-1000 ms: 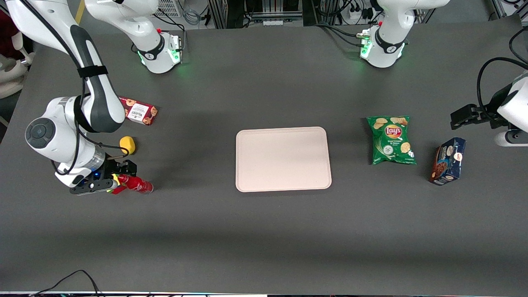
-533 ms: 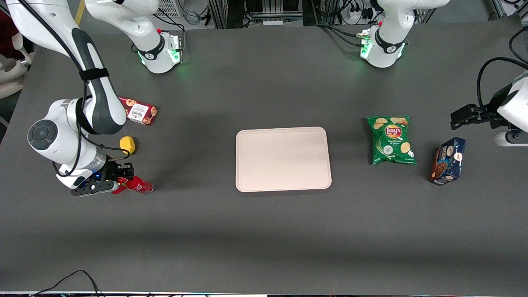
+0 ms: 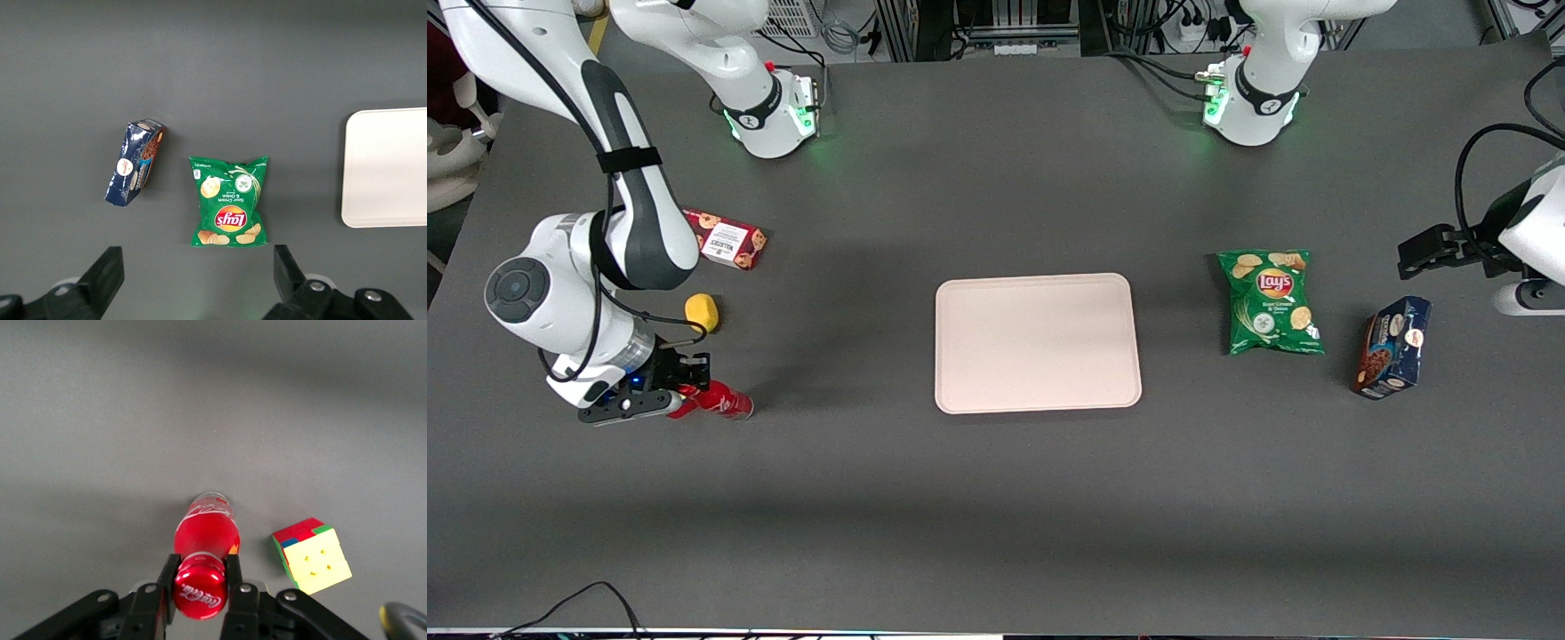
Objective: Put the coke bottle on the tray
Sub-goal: 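Close the right gripper on the bottle's cap end, then lift the bottle and carry it toward the white tray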
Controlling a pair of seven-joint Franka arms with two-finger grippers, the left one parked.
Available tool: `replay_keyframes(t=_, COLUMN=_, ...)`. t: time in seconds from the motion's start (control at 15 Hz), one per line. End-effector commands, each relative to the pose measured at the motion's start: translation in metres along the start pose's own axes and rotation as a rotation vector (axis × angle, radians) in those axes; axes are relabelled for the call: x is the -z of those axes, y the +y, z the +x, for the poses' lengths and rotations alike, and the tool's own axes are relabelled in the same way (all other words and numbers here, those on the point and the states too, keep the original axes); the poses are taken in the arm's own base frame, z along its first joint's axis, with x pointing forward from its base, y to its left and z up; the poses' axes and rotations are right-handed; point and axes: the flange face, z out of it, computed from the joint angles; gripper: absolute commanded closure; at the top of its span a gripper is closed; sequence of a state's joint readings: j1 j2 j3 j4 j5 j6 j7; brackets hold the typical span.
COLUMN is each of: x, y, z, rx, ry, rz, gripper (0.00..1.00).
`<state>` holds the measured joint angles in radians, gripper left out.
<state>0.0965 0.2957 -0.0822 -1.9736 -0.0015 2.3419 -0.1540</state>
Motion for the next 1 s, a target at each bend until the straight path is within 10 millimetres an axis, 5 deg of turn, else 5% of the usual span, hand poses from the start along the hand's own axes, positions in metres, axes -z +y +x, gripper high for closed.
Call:
replay_keyframes(t=0.0, x=0.059, y=-0.002, z=0.003, rx=0.02, ry=-0.003, rz=0.004, gripper=1.0)
replay_keyframes(t=0.4, x=0.205, y=-0.027, z=0.01, rx=-0.009, ry=-0.165, rz=0.097, gripper=1.0)
replay_keyframes(t=0.53, x=0.242, y=-0.052, z=0.011, rx=-0.016, ry=-0.169, rz=0.104, gripper=1.0)
replay_keyframes(t=0.73, x=0.274, y=-0.105, z=0.012, rx=-0.067, ry=-0.16, rz=0.106, gripper=1.0)
replay_keyframes(t=0.93, x=0.279, y=-0.177, z=0.015, rx=-0.148, ry=-0.163, rz=0.114, gripper=1.0)
